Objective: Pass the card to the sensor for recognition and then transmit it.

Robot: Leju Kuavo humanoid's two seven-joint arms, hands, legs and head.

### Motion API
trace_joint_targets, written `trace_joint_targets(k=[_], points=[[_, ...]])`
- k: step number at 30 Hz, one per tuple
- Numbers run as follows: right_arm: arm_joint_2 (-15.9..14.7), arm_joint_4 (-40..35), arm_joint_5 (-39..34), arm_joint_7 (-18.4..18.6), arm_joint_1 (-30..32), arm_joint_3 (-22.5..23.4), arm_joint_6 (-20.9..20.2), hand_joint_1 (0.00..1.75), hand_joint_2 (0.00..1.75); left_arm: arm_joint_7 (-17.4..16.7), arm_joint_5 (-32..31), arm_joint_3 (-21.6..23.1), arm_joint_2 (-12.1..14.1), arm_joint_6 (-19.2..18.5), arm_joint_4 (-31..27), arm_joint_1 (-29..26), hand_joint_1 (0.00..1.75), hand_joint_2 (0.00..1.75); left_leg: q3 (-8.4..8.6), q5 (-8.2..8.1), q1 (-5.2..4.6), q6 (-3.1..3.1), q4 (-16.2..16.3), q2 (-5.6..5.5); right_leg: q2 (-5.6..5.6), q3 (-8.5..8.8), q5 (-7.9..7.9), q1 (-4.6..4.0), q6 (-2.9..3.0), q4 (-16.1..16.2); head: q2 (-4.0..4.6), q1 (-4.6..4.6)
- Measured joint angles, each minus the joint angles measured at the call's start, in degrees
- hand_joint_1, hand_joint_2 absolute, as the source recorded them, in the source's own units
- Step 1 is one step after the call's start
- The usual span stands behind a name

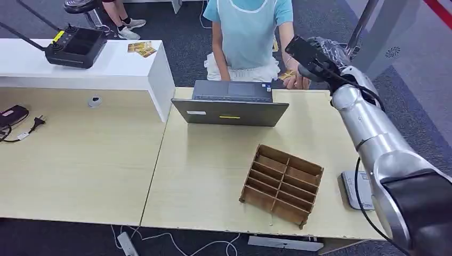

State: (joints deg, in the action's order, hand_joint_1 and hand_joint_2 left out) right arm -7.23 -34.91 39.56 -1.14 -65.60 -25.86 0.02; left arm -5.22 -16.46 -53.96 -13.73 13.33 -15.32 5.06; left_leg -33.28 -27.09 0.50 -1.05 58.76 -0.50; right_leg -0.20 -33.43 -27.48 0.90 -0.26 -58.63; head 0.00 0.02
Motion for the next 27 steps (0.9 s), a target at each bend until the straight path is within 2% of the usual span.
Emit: trace_joint_targets(k=[7, 10, 18, 22, 27], points=[[0.0, 0.0, 0.2, 0.1, 0.0, 0.8, 0.3, 0.0, 1.75, 0.0, 0.0, 0.0, 0.0, 0.0, 0.0, 0.0, 0.0, 1.75, 0.0, 0.0, 0.0, 0.0, 0.0, 0.0, 0.0, 0.0, 0.0, 0.0, 0.0, 0.0, 0.0, 0.0], [0.0, -0.2, -0.6, -0.1, 0.0, 1.6, 2.1, 0.0, 1.75, 0.2, 0.0, 0.0, 0.0, 0.1, 0.0, 0.0, 0.0, 1.75, 0.01, 0.0, 0.0, 0.0, 0.0, 0.0, 0.0, -0.01, 0.0, 0.0, 0.0, 0.0, 0.0, 0.0], [-1.4, -4.2, -2.4, -1.6, 0.1, 5.0, 2.5, 0.0, 1.75, 0.6, 0.5, 0.0, -0.1, 0.4, 0.0, -0.1, 0.0, 1.75, 0.0, 0.0, 0.0, 0.0, 0.0, 0.0, 0.0, -0.02, 0.0, 0.0, 0.0, 0.0, 0.0, 0.0], [-2.5, -7.9, -5.5, -2.7, 1.1, 7.4, 1.5, 0.0, 1.75, 0.8, 1.0, 0.0, -0.2, 0.6, 0.0, -0.1, 0.0, 1.75, 0.0, -0.01, -0.01, 0.0, 0.0, 0.0, 0.0, -0.02, 0.0, 0.0, 0.0, 0.0, 0.0, 0.0], [-3.4, -12.5, -11.9, -3.2, 3.0, 10.8, -3.2, 0.0, 1.75, 1.0, 2.1, -0.5, -0.4, 1.1, 0.0, -0.1, 0.0, 1.75, 0.01, -0.01, 0.0, 0.0, 0.0, 0.0, 0.01, -0.02, 0.0, 0.0, 0.0, 0.0, 0.0, 0.0]])
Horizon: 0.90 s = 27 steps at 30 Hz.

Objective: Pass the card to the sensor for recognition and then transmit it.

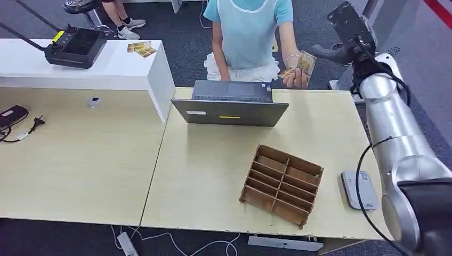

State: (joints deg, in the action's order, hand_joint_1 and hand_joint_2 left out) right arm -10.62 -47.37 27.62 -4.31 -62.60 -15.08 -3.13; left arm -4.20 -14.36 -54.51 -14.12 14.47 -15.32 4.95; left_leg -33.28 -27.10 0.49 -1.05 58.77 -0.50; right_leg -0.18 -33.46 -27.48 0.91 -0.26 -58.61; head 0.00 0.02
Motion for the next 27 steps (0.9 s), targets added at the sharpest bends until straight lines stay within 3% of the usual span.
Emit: trace_joint_targets(k=[9, 15, 23, 27], points=[[-3.0, -7.0, -15.1, -1.9, 3.8, 4.0, -12.7, 0.0, 1.75, 1.2, 1.7, -1.9, -0.3, 0.3, 0.0, 0.0, 0.0, 1.75, 0.0, 0.0, 0.0, 0.0, 0.0, 0.0, -0.01, -0.01, 0.0, 0.0, 0.0, 0.0, 0.0, 0.0], [-7.8, -13.4, -24.0, -4.2, 7.9, 4.3, -18.1, 0.0, 1.75, 2.3, 1.3, -2.3, -0.4, -0.4, 0.0, -0.3, 0.0, 1.75, -0.02, -0.02, 0.0, 0.02, 0.0, -0.03, -0.04, 0.0, 0.0, 0.0, 0.0, 0.0, 0.0, 0.0], [-14.5, -26.6, -33.0, -9.0, 21.9, 8.6, -19.5, 0.0, 1.75, 3.3, 0.8, -2.3, -0.6, -1.4, 0.0, -0.6, 0.0, 1.75, -0.05, -0.09, 0.0, 0.1, 0.0, -0.15, -0.17, 0.02, -0.05, 0.0, -0.06, 0.1, 0.0, 0.0], [-15.9, -33.2, -34.8, -10.8, 31.5, 12.8, -19.5, 0.0, 1.75, 3.6, 0.9, -2.6, -0.6, -1.4, 0.0, -0.7, 0.0, 1.75, -0.07, -0.11, 0.0, 0.11, 0.0, -0.15, -0.2, 0.02, -0.07, 0.0, -0.07, 0.1, 0.0, 0.02]])
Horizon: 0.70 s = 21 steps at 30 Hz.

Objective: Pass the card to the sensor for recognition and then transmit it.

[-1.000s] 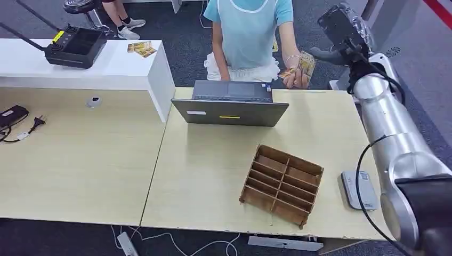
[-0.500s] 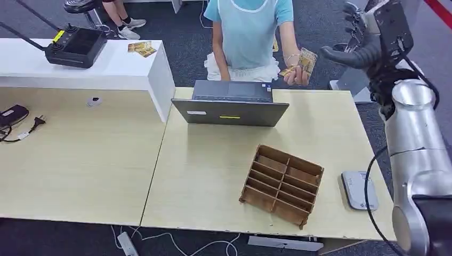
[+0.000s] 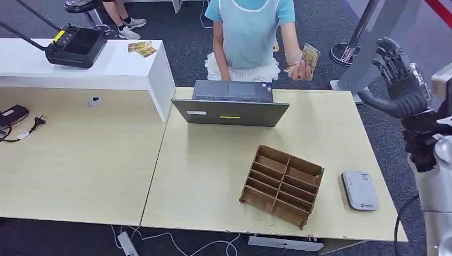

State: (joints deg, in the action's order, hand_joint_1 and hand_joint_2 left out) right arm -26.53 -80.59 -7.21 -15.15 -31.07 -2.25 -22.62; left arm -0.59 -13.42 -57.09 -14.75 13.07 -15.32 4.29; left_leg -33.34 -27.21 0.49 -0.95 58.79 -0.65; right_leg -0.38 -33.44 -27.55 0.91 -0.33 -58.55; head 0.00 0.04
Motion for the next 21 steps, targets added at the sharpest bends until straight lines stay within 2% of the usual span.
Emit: trace_joint_targets(k=[7, 14, 19, 20, 21], points=[[0.4, -10.9, -0.3, -2.9, 14.5, 6.5, 0.2, 0.0, 1.75, 1.1, 1.6, -1.6, -0.4, 0.8, 0.0, 0.0, 0.0, 1.75, -0.03, -0.02, 0.0, 0.02, 0.0, 0.0, -0.03, -0.01, -0.05, 0.0, 0.02, 0.0, 0.0, -0.02], [5.8, -21.8, 2.9, -7.4, 29.5, 9.6, 1.4, 0.0, 1.75, 2.4, 3.7, -4.0, -0.5, 1.8, 0.0, -0.3, 0.0, 1.75, -0.03, -0.04, 0.03, 0.0, 0.0, -0.01, -0.03, -0.02, -0.1, -0.03, 0.05, 0.0, 0.0, -0.02], [6.3, -22.6, 3.3, -7.8, 30.9, 9.7, 1.6, 0.0, 1.75, 2.4, 3.7, -4.3, -0.5, 1.9, 0.0, -0.4, 0.0, 1.75, -0.04, -0.05, 0.03, 0.0, 0.0, 0.0, -0.03, -0.02, -0.11, -0.03, 0.06, 0.0, 0.0, 0.0], [10.1, -26.9, 5.6, -9.0, 38.4, 9.7, 2.4, 0.0, 1.75, 2.4, 4.3, -5.6, -0.7, 2.3, 0.0, -0.5, 0.0, 1.75, -0.02, -0.09, 0.03, -0.01, -0.1, 0.05, -0.01, -0.02, -0.14, -0.03, 0.07, 0.0, 0.0, 0.0], [10.7, -27.4, 6.0, -9.2, 39.3, 9.7, 2.5, 0.0, 1.75, 2.4, 4.4, -5.7, -0.7, 2.3, 0.0, -0.5, 0.0, 1.75, -0.02, -0.09, 0.03, -0.01, -0.1, 0.04, 0.0, -0.02, -0.14, -0.03, 0.07, 0.0, 0.0, -0.02]])
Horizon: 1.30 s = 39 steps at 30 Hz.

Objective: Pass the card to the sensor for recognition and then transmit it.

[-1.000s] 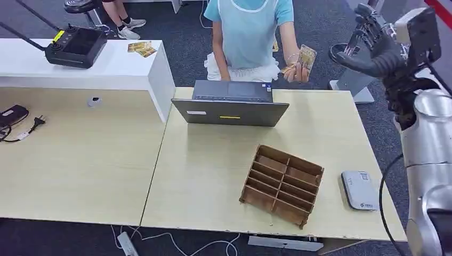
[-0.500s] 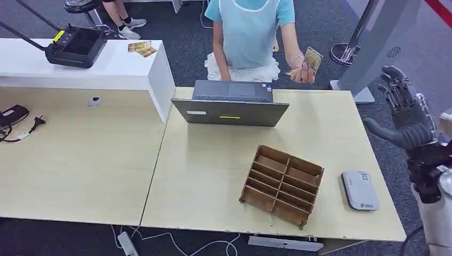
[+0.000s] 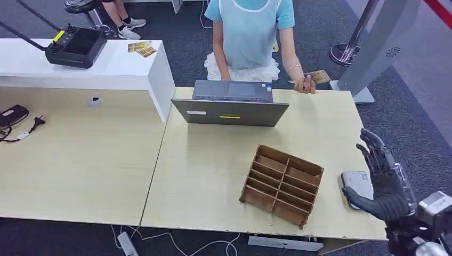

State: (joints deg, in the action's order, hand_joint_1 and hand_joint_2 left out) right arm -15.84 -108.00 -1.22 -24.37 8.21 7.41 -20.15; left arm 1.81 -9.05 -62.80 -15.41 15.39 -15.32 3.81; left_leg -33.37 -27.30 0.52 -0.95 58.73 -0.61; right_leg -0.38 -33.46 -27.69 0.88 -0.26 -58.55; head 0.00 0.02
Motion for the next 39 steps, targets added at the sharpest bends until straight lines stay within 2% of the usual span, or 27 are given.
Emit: trace_joint_targets(k=[7, 18, 24, 34, 39], points=[[2.6, -2.2, 1.3, -0.4, 3.9, -2.9, 1.9, 0.0, 1.75, 0.0, 0.3, -1.0, -0.1, 0.6, 0.0, 0.0, 0.0, 1.75, 0.03, 0.0, 0.0, 0.0, 0.0, 0.03, 0.03, 0.01, 0.01, 0.0, 0.01, 0.0, 0.0, 0.02], [6.4, -2.4, 0.9, -1.4, 6.6, -7.7, 4.5, 0.0, 1.75, 0.2, 0.2, -1.5, -0.2, 1.1, 0.0, -0.1, 0.0, 1.75, 0.03, 0.0, 0.0, 0.0, 0.0, 0.04, 0.04, 0.0, 0.0, 0.0, 0.01, 0.0, 0.0, 0.02], [6.9, -2.2, 1.9, -1.2, 7.0, -9.5, 6.1, 0.0, 1.75, 0.2, 0.3, -1.6, -0.2, 1.2, 0.0, -0.1, 0.0, 1.75, 0.02, 0.0, 0.0, 0.0, 0.0, 0.04, 0.04, 0.01, 0.01, 0.0, 0.01, 0.0, 0.0, 0.02], [6.9, -0.9, 1.9, 4.0, 6.9, -11.4, 11.0, 0.0, 1.75, -0.4, 1.0, -2.1, -0.2, 2.5, 0.0, -0.1, 0.0, 1.75, 0.03, 0.0, -0.01, 0.0, 0.0, 0.04, 0.04, 0.01, 0.01, 0.01, 0.01, 0.0, 0.0, 0.02], [6.9, -0.2, 2.1, 4.7, 6.8, -12.6, 12.2, 0.0, 1.75, -0.7, 1.2, -2.7, -0.2, 2.7, 0.0, 0.0, 0.0, 1.75, 0.03, 0.0, 0.0, 0.0, 0.0, 0.04, 0.04, 0.01, 0.01, 0.0, 0.01, 0.0, 0.0, 0.02]])
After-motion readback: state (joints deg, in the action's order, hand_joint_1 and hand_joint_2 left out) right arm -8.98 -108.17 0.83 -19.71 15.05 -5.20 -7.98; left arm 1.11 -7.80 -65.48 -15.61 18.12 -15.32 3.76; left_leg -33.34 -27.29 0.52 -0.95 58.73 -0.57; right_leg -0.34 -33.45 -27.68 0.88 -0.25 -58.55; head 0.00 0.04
